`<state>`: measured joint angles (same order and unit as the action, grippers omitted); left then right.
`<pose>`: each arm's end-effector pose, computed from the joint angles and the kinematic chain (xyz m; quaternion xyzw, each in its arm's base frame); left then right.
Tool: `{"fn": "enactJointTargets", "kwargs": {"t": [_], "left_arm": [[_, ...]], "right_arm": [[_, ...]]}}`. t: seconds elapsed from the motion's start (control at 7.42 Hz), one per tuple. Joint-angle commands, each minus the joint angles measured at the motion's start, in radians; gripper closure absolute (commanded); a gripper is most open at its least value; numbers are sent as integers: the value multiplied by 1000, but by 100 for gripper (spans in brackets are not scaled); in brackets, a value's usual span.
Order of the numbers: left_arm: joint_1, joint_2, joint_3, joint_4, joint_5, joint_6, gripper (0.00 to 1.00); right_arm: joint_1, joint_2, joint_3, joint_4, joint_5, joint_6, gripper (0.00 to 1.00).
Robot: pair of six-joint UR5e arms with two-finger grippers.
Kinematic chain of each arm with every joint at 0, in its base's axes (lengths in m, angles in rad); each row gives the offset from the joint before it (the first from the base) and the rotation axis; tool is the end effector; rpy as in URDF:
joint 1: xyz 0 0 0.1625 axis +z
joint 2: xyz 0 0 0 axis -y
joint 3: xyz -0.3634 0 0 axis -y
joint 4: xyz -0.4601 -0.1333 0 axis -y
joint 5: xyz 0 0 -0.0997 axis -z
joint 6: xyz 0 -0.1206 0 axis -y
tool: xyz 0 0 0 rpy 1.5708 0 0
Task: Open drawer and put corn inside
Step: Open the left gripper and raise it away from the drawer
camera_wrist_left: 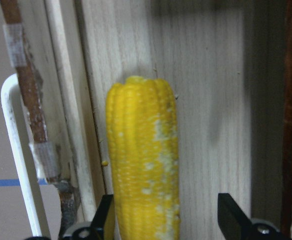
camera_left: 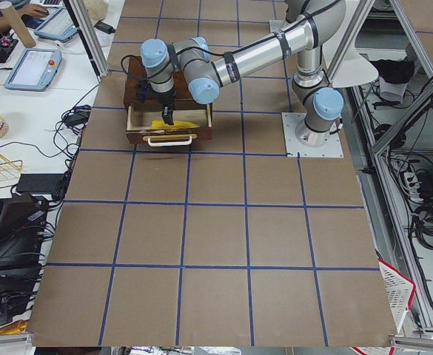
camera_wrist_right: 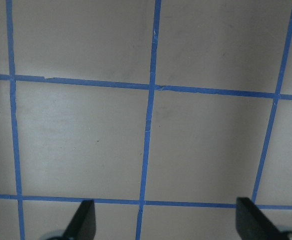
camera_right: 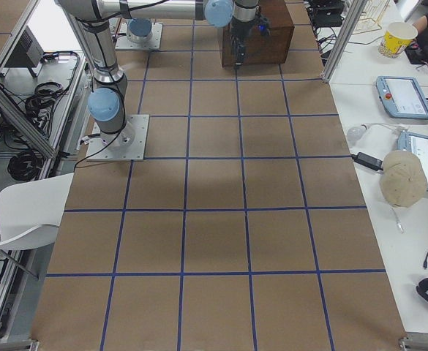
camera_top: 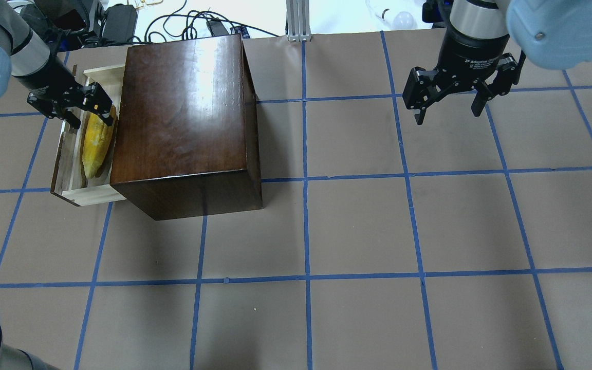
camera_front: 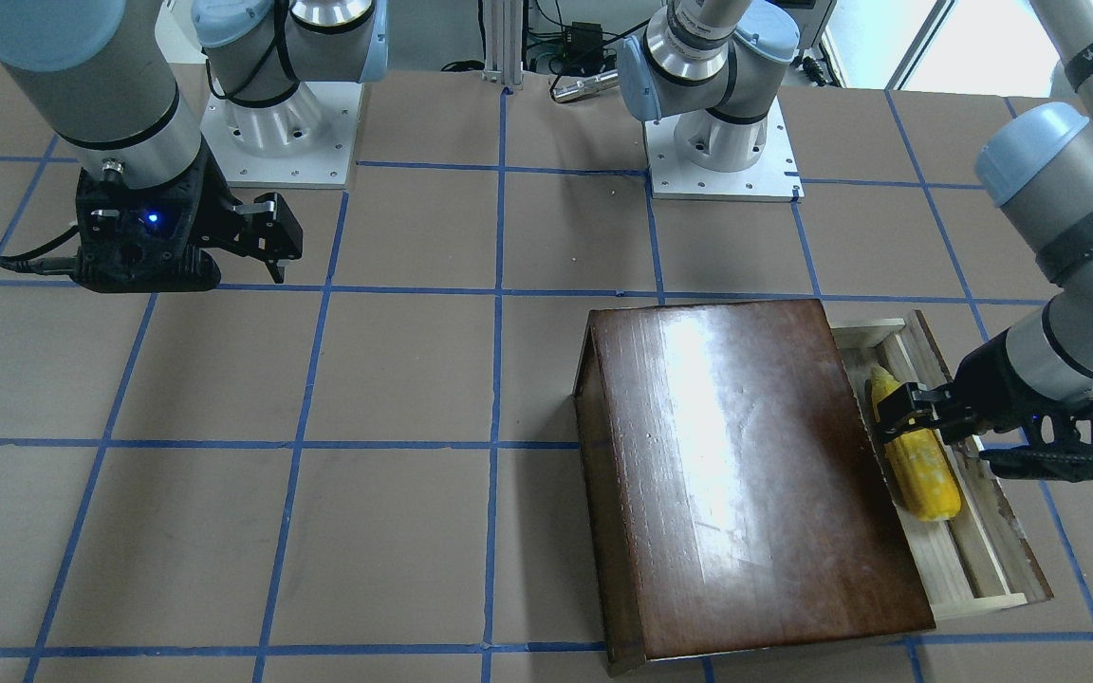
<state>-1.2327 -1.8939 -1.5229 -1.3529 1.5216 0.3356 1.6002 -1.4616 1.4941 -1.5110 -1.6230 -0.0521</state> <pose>0.0845 -0.6601 0.2561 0.0020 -0.9993 -0.0189 0.0327 0.1442 -0.5836 0.3797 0.0419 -0.9977 -0.0464 0.0255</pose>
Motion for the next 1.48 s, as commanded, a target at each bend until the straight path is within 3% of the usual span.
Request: {"fn": "enactJointTargets", "kwargs": {"t": [0.0, 0.54, 0.81, 1.35], "left_arm": [[-4, 25, 18, -56, 0, -4, 22], [-27, 143, 70, -204, -1, -53, 17], [-107, 209, 63, -229, 67, -130, 16], [-274, 291, 43, -236, 80, -283, 14]], "right_arm": [[0, 0, 0, 0, 0, 0, 0], [0, 0, 0, 0, 0, 0, 0], [1, 1, 0, 0, 0, 0, 0], [0, 0, 0, 0, 0, 0, 0]]}}
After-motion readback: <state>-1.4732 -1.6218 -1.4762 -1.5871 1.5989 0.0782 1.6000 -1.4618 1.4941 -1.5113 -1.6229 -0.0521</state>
